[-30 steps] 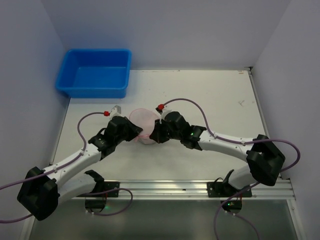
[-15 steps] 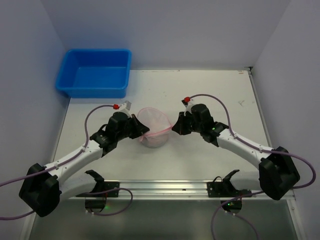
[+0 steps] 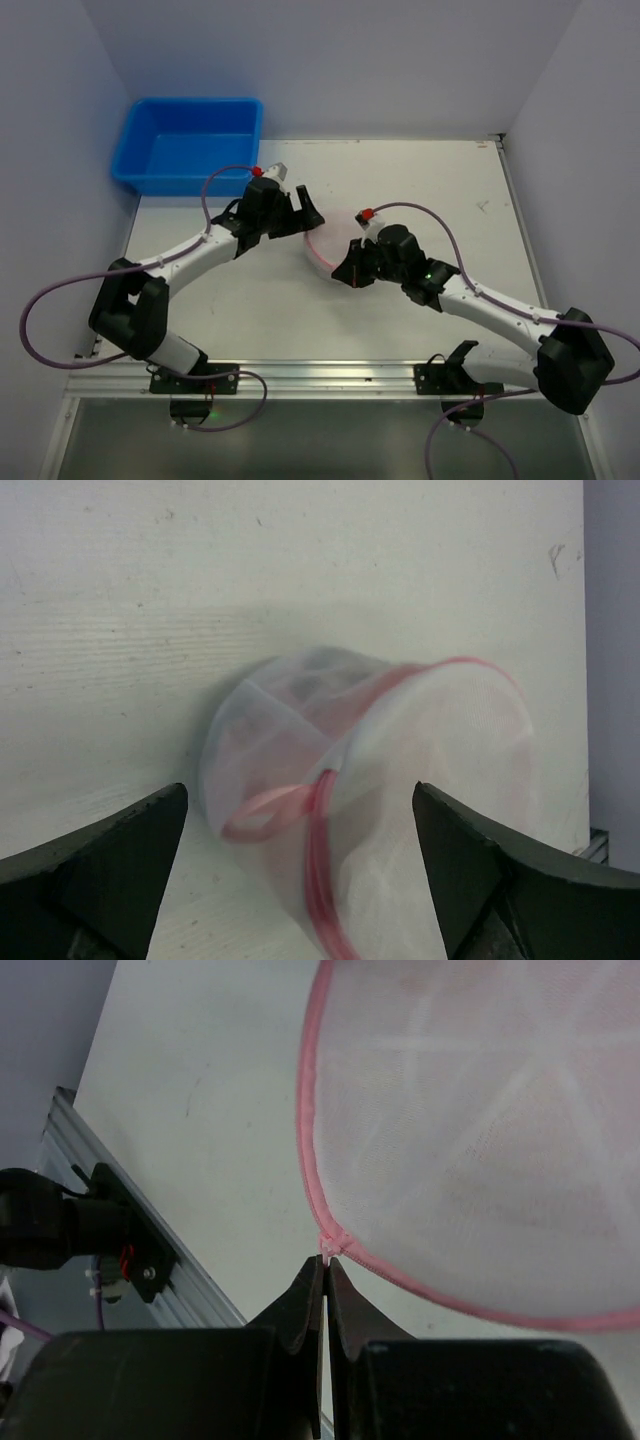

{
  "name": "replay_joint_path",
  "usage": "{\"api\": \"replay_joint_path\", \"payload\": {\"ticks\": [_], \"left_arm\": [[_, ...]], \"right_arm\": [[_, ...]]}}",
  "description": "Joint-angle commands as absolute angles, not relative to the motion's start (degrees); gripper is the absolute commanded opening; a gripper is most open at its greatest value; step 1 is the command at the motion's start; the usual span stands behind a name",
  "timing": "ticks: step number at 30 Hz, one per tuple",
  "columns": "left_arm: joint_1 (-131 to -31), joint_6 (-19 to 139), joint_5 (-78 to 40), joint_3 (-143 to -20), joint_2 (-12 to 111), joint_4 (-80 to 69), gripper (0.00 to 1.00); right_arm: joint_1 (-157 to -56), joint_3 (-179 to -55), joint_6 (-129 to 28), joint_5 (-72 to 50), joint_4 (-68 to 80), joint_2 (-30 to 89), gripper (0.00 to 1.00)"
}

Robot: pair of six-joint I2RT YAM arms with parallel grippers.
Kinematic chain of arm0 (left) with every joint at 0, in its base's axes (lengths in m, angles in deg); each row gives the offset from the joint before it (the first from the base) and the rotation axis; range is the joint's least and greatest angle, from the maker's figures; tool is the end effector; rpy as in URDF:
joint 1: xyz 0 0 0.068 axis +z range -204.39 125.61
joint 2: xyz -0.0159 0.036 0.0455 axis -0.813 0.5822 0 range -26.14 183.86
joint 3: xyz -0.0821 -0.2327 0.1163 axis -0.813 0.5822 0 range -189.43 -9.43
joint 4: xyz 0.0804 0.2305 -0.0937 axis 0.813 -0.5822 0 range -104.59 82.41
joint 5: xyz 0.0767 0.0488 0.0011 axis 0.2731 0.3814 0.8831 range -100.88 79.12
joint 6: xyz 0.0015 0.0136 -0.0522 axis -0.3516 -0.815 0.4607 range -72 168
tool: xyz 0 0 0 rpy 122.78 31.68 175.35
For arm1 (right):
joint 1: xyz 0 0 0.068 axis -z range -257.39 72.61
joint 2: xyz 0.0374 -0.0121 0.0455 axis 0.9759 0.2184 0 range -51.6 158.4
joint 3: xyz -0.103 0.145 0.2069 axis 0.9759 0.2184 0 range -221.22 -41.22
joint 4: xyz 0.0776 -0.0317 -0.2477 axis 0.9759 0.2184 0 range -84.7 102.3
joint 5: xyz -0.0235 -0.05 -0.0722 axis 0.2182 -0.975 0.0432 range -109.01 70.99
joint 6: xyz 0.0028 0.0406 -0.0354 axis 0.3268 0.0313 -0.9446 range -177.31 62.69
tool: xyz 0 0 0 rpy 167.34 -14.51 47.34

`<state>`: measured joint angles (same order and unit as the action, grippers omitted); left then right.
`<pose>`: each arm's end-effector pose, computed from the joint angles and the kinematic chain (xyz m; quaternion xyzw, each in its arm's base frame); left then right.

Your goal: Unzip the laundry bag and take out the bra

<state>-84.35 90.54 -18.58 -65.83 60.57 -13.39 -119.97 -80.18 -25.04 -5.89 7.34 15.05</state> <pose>0.2879 -0.1714 0.2408 -0.0672 0.8874 -0.3157 0.3292 0.1820 0.1782 0.2412 -0.1344 0.8506 0.3816 0.3360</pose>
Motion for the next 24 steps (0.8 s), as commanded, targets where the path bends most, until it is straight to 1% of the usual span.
{"api": "replay_joint_path", "payload": {"ticks": [1,5,6,7,9,12,16,19,21,22,23,24], "left_arm": [[-82.79,93.07,-15.89,-69.37,58.86,-15.84,1.00],[-81.29,97.21,-11.24,-63.84,51.48,-17.43,1.00],[-81.20,98.35,-7.14,-62.61,47.90,-17.96,1.00],[-81.20,98.97,-6.66,-59.64,46.12,-18.14,1.00],[-81.28,100.54,-9.10,-56.72,42.26,-16.74,1.00],[-82.51,102.83,-14.46,-53.20,41.36,-13.49,0.99],[-87.60,104.95,-14.13,-51.70,43.72,-8.74,0.93],[-90.16,106.44,-13.60,-52.49,47.15,-5.49,0.87],[-91.39,107.84,-12.90,-51.88,48.65,-3.30,0.80],[-91.48,108.46,-12.81,-51.62,49.00,-2.76,0.76],[-91.57,108.90,-13.07,-51.26,49.35,-2.15,0.65],[-91.74,109.60,-13.59,-50.57,49.70,-0.92,0.59]], "right_arm": [[-121.68,-81.56,-17.60,-4.25,1.09,18.87,0.00],[-123.17,-86.03,-16.79,-5.65,0.02,23.18,0.00],[-123.26,-86.74,-16.96,-5.74,0.02,23.89,0.00],[-123.35,-87.36,-17.14,-5.83,0.02,24.51,0.00],[-123.70,-88.42,-17.49,-6.00,-0.06,25.65,0.00],[-123.97,-88.86,-18.19,-6.79,0.11,26.27,0.00],[-124.06,-88.68,-18.28,-7.85,0.46,26.62,0.00],[-124.14,-88.42,-18.28,-8.02,0.64,26.54,0.00],[-124.23,-88.16,-18.11,-8.29,0.90,26.36,0.00],[-124.23,-88.07,-18.11,-8.46,0.90,26.01,0.00],[-124.23,-87.81,-18.11,-8.64,1.08,25.83,0.00],[-124.23,-87.72,-18.11,-8.90,1.43,25.66,0.00]]}}
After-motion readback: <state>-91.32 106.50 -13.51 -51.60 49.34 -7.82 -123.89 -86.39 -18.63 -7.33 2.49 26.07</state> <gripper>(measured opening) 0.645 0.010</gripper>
